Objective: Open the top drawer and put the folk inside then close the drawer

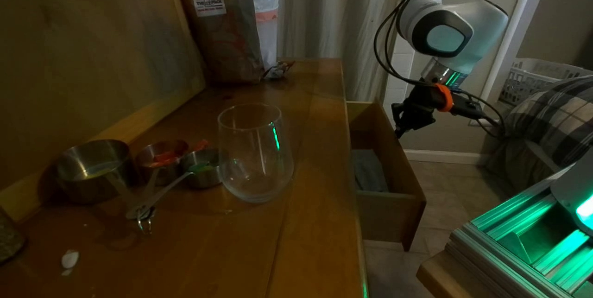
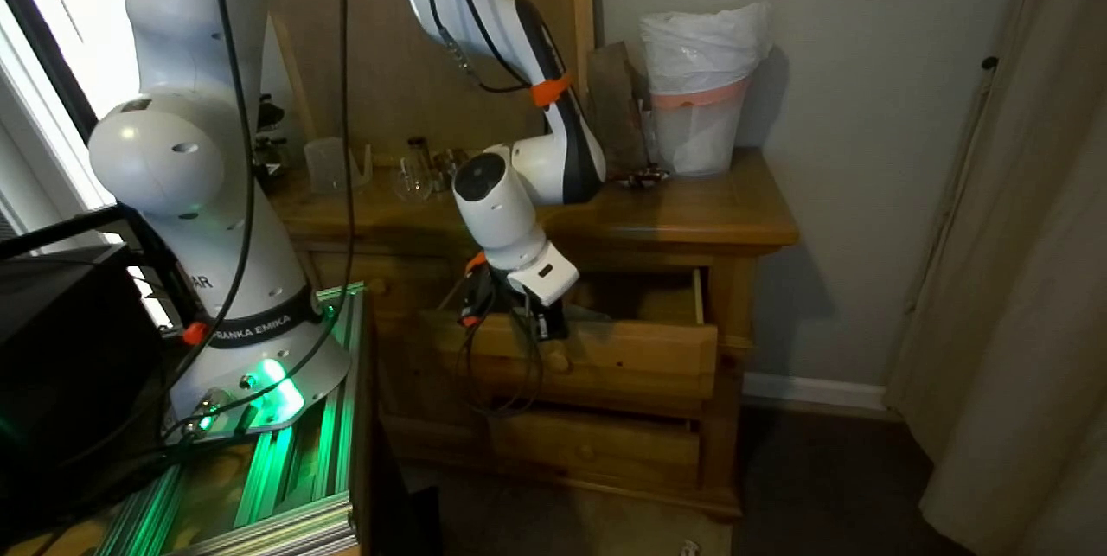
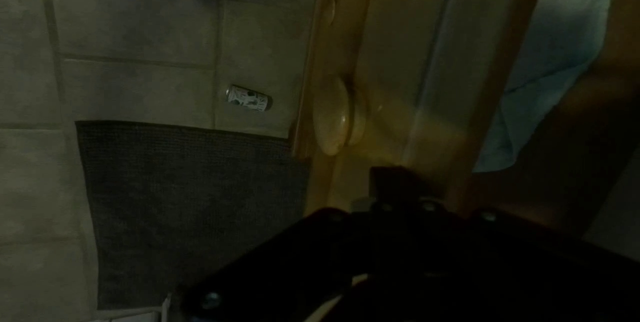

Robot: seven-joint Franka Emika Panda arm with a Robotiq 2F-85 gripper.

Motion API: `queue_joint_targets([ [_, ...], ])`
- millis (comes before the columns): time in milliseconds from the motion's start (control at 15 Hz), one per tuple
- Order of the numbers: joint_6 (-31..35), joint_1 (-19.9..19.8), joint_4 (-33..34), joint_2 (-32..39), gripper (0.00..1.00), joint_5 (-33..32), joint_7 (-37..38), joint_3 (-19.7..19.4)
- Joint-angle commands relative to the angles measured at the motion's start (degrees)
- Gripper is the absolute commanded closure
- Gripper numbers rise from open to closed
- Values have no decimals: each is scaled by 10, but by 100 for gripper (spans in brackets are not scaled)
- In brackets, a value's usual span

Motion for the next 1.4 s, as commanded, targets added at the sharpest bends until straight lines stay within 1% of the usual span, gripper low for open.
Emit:
queue_joint_targets([
  [0, -71, 2, 16, 15, 100, 6, 7, 27],
  [400, -164, 6, 43, 41, 100, -4, 26, 66],
  [467, -187, 39, 47, 46, 100, -12, 43, 41],
  [600, -201, 54, 58, 56, 100, -6, 32, 34],
  [667, -193, 65, 63, 58, 100, -1, 25, 27],
  [733, -183, 75, 65, 57, 79, 1, 16, 18],
  [800, -185, 78, 62, 53, 84, 4, 12, 10],
  [867, -177, 82, 61, 48, 94, 4, 14, 4],
  [933, -173, 86, 59, 42, 64, 4, 6, -4],
  [1000, -162, 89, 59, 36, 64, 6, 5, -11],
  [1200, -134, 92, 53, 14, 45, 10, -7, -30],
  [1267, -123, 91, 51, 6, 36, 11, -10, -36],
  [1333, -109, 91, 50, -2, 30, 10, -11, -41],
])
